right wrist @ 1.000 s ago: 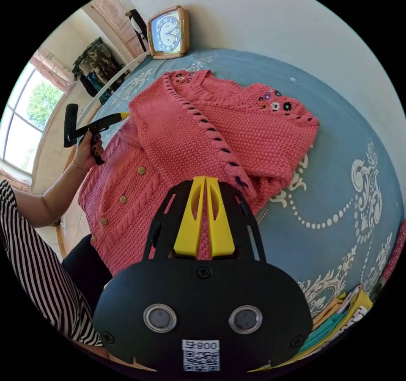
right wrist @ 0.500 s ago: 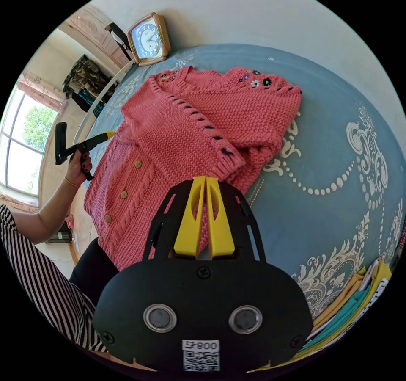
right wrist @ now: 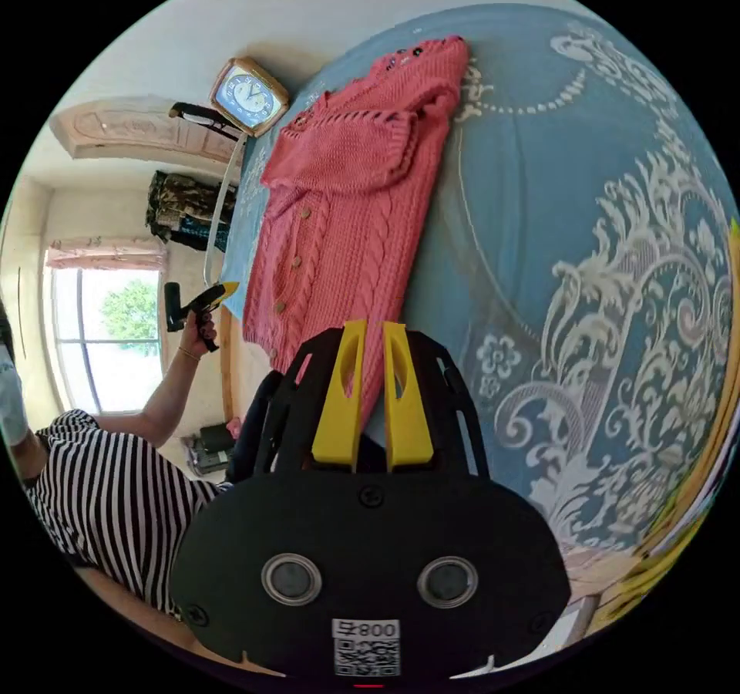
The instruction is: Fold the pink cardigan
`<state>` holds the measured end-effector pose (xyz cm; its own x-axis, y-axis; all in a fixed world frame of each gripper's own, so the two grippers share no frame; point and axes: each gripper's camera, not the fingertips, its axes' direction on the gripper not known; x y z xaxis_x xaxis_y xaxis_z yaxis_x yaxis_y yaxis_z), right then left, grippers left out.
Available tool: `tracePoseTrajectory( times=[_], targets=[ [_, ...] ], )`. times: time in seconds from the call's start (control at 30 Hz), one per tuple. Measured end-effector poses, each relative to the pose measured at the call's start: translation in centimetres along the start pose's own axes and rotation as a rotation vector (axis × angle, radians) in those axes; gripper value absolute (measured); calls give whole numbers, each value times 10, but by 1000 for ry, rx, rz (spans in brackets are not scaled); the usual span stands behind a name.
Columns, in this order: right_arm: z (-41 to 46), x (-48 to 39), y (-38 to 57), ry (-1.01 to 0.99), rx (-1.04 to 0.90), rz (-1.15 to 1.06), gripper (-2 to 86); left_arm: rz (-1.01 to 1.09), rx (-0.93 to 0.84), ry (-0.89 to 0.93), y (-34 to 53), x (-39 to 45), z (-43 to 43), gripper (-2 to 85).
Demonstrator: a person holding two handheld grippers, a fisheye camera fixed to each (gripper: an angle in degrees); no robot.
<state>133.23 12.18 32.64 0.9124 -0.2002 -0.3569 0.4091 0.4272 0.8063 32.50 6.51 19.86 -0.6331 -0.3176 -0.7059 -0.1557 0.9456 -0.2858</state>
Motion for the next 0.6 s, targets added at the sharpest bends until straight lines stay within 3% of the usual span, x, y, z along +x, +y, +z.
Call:
tracePoseTrajectory(
  times=[0.27, 0.6],
  targets=[
    [26, 59, 144, -237, -48, 239, 87, -261, -81, 188, 128, -46, -42, 123],
    [59, 83, 199, -311, -50, 284, 83, -310, -94, 296, 154, -23, -57, 118]
  ],
)
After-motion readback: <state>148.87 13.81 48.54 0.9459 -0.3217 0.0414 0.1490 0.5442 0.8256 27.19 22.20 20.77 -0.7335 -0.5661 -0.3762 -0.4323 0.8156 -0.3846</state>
